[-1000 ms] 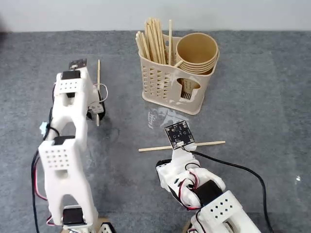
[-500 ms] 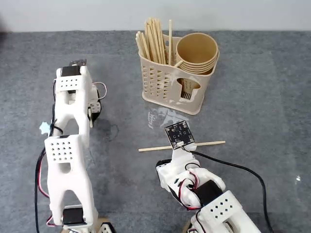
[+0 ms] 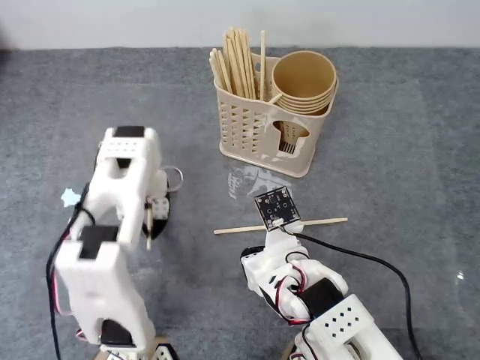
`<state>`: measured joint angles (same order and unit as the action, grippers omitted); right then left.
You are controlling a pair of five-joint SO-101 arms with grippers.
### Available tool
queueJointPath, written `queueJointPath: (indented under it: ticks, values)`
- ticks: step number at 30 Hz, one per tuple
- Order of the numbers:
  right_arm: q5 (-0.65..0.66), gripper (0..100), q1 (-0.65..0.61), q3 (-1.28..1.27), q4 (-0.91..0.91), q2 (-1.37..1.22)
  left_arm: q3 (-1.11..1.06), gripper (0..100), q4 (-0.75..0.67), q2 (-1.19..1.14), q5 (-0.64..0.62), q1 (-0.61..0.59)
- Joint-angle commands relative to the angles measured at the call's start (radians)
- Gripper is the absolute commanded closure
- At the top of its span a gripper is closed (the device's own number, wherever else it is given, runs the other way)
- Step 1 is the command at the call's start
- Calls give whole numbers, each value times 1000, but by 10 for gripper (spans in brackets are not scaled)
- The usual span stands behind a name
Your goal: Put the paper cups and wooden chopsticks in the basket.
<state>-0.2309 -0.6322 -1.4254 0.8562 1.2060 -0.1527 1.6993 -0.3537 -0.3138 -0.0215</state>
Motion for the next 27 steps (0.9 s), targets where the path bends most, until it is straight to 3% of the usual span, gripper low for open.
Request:
queueJointPath:
  ticks: [1, 6, 12, 17, 22, 27]
  values:
    - [-8, 990, -8, -14, -18, 22, -216, 989, -61, 238, -8, 49]
    - [-9, 990, -10, -18, -18, 22, -430, 987, -172, 493, -8, 87]
    - [-11, 990, -10, -18, -18, 22, -464, 918, -152, 683, -9, 81]
    - [-11, 990, -10, -18, -18, 22, -460, 785, -138, 706, -9, 81]
    - [-11, 990, -10, -18, -18, 22, -433, 776, -173, 706, -9, 81]
    - [-11, 990, -10, -18, -18, 22, -387, 776, -322, 704, -9, 51]
